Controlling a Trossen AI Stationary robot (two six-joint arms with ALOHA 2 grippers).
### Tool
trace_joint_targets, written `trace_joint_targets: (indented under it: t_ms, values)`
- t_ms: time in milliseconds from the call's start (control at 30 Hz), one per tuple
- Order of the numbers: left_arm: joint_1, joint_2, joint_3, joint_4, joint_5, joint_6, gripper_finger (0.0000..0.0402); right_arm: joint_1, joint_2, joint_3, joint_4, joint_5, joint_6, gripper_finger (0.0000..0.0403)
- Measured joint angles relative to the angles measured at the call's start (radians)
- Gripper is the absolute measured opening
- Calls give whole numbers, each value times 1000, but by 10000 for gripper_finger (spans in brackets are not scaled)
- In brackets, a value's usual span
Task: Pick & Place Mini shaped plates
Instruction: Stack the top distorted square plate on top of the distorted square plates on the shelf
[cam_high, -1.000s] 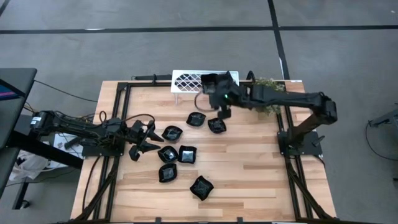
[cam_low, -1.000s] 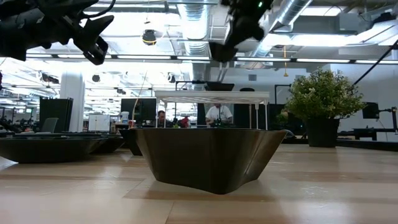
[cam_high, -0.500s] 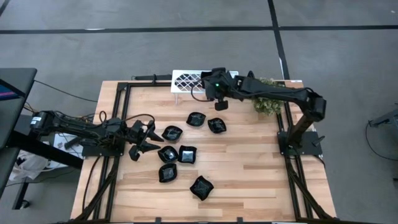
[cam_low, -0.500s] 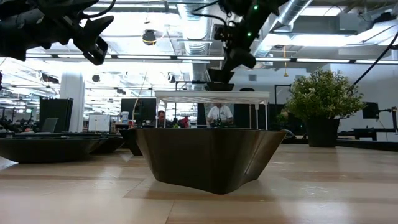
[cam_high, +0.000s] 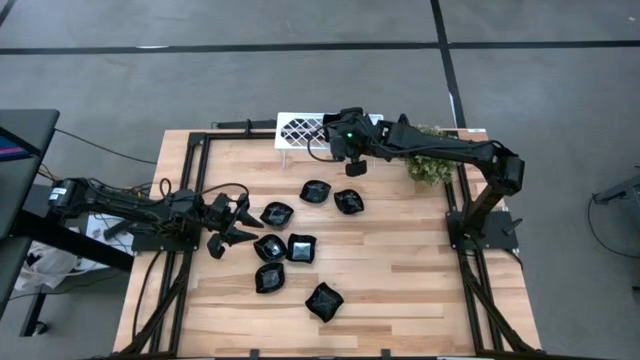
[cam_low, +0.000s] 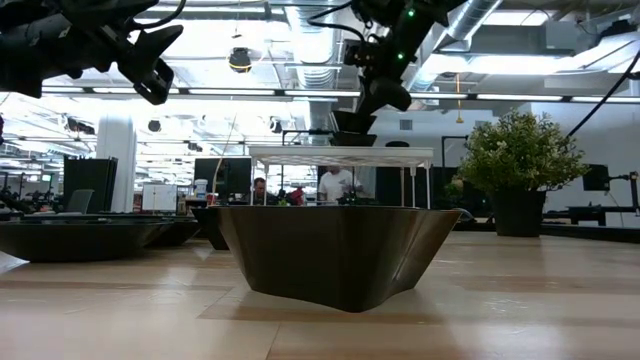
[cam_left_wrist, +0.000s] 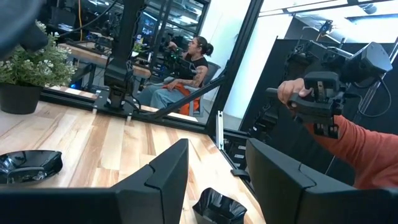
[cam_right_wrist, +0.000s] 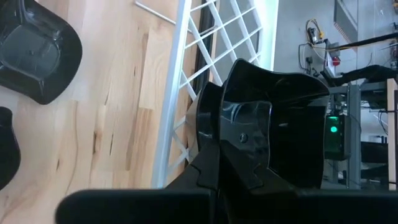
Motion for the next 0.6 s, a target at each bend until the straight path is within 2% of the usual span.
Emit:
trace_joint_targets:
  t_ms: [400,600]
  values:
    - [0,0,0,0,0,0,163,0,0,0,1,1,10,3]
    - [0,0,0,0,0,0,163,0,0,0,2,3,19,49]
